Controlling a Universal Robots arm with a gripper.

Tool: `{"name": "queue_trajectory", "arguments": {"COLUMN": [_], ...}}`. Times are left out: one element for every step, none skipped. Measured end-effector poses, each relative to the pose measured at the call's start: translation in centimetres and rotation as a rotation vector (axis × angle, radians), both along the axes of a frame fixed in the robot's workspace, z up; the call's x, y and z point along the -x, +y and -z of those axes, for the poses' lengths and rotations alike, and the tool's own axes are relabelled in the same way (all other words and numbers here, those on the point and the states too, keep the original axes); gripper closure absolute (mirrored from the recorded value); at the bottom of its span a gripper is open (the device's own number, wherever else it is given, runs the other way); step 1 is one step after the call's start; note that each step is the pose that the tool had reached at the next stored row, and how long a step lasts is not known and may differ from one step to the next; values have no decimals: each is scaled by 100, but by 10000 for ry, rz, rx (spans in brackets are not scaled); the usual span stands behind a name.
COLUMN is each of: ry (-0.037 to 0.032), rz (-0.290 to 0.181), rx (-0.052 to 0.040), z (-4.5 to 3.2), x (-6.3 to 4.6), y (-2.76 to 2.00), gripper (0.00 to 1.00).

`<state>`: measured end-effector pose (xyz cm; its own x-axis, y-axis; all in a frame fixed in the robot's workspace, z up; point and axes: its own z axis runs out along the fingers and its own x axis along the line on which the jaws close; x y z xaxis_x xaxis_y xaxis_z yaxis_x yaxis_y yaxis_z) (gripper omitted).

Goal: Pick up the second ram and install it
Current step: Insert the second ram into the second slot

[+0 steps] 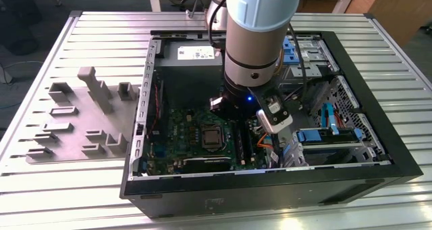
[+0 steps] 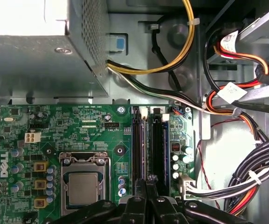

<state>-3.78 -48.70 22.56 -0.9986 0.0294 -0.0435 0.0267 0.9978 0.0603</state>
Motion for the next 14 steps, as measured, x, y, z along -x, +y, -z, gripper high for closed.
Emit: {"name": "queue_trajectory", "arguments": {"ry": [0,1,2,1,1,2,1,2,1,0,1,2,2,2], "rz": [6,23,59,106,152,197,231,238,238,239,239,239,239,239], "rx": [-1,0,2,1,2,2,2,2,2,1,3,4,5,5], "z": [0,-1,-1,-1,-1,-1,0,0,3,7,10,14,17,21], "x": [0,0,-1,-2,-2,-2,-2,-3,-2,-2,-2,-2,-2,-1], "y": [0,-1,-3,-4,-5,-5,-6,-6,-6,-6,-6,-6,-7,-6], "gripper": [89,89,89,89,89,89,89,89,89,89,89,89,89,89]}}
